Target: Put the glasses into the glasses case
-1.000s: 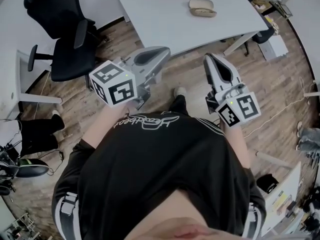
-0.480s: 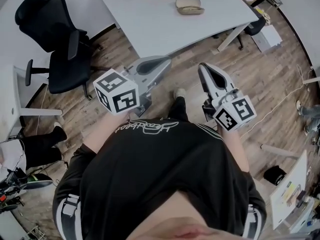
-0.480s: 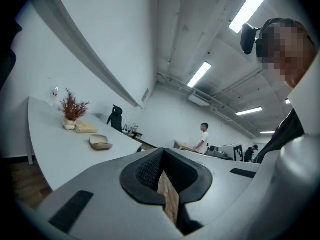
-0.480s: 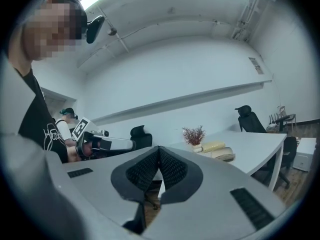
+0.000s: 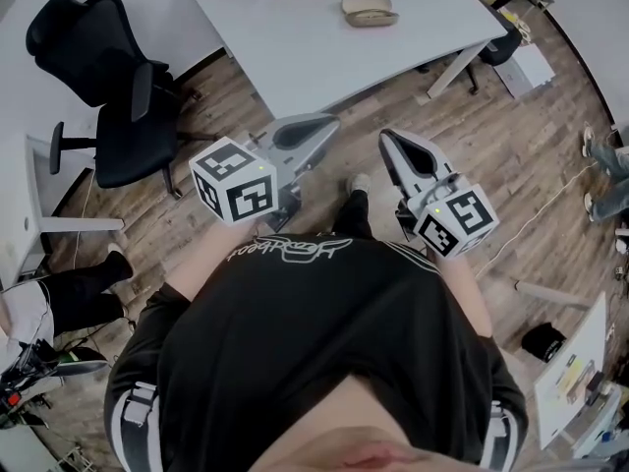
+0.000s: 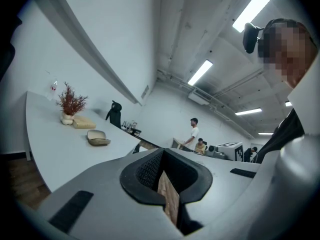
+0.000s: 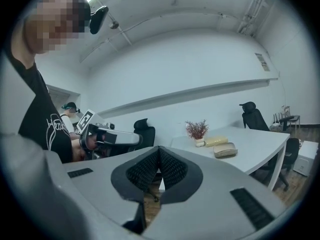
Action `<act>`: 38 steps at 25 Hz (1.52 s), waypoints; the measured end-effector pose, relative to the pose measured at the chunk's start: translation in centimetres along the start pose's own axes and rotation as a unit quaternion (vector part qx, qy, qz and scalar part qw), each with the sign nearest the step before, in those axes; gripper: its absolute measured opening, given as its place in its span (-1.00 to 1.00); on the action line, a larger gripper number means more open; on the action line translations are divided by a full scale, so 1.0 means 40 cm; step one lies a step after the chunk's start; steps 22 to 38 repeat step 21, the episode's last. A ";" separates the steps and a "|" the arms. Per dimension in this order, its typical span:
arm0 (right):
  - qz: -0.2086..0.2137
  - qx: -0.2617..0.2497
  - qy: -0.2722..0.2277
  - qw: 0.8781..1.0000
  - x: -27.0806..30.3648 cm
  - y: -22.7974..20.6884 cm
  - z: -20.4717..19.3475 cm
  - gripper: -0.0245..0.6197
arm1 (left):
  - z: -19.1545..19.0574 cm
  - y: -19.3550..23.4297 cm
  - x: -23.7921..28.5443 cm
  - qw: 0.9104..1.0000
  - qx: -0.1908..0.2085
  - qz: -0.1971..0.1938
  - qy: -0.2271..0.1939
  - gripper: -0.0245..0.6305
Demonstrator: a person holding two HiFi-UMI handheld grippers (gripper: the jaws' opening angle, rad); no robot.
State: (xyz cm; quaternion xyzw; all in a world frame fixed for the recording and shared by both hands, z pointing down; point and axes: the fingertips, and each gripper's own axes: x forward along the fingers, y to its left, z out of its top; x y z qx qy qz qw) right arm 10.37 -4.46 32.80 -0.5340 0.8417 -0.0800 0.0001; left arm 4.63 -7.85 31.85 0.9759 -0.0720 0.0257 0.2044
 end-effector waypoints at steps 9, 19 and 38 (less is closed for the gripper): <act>0.002 -0.004 0.012 1.000 0.002 -0.003 -0.002 -0.90 | 0.007 0.003 0.007 1.000 0.004 -0.001 0.000 -0.91; 0.001 0.009 0.020 1.000 0.032 -0.015 -0.027 -0.90 | -0.010 0.052 -0.001 1.000 -0.011 0.009 0.009 -0.91; 0.002 0.008 0.021 1.000 0.039 -0.015 -0.022 -0.90 | -0.008 0.056 -0.002 1.000 -0.013 0.009 0.010 -0.91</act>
